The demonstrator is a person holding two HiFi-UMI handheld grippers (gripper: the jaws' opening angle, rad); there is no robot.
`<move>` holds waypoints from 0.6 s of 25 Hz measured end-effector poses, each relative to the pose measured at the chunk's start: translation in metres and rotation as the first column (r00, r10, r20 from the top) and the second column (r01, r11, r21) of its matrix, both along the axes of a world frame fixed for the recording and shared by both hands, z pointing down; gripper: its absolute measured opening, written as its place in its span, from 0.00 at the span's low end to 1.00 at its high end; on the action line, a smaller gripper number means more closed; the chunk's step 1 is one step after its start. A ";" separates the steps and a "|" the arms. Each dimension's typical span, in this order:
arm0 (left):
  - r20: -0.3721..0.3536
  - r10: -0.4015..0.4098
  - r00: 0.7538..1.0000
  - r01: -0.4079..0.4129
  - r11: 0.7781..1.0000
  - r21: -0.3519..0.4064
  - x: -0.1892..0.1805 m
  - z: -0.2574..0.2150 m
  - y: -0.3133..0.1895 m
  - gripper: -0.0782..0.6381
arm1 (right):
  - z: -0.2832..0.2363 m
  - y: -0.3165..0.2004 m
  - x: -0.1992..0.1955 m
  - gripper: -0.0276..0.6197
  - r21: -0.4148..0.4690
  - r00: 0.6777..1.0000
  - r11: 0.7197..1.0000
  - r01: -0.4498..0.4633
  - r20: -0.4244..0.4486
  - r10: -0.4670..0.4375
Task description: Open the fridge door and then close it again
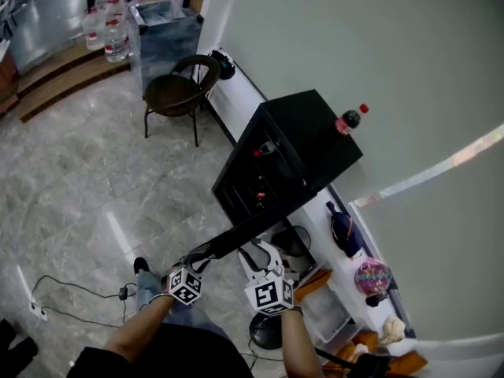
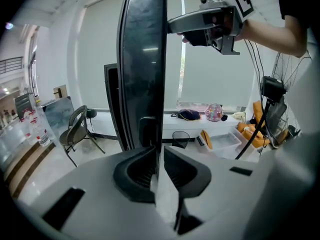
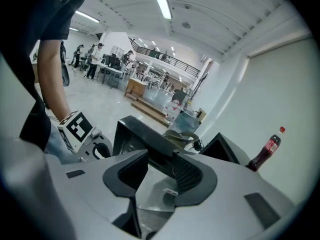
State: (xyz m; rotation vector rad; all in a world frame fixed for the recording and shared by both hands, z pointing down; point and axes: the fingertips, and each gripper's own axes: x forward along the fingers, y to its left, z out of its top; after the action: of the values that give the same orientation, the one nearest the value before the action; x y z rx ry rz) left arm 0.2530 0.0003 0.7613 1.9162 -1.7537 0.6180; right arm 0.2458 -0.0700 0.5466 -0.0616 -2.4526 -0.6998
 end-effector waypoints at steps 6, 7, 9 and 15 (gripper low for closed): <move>-0.003 0.017 1.000 -0.017 1.000 -0.012 0.023 0.000 0.005 0.18 | -0.001 0.006 0.015 0.31 0.151 0.988 0.978 0.141 -0.085 -0.129; -0.004 0.027 1.000 -0.027 1.000 -0.013 0.027 -0.001 0.006 0.18 | 0.000 0.006 0.018 0.32 0.161 0.984 0.974 0.159 -0.105 -0.143; -0.009 0.048 0.999 -0.048 0.999 -0.015 0.035 -0.002 0.007 0.18 | -0.001 0.007 0.024 0.32 0.169 0.977 0.968 0.184 -0.139 -0.161; -0.030 0.075 0.997 -0.076 0.997 -0.010 0.052 -0.002 0.012 0.18 | 0.001 0.008 0.037 0.32 0.118 0.971 0.973 0.197 -0.159 -0.177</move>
State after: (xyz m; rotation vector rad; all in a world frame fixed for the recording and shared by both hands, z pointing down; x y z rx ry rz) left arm 0.3045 0.0119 0.7597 1.9815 -1.6629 0.6218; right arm 0.2824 -0.0618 0.5472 -0.2865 -2.2724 -0.9066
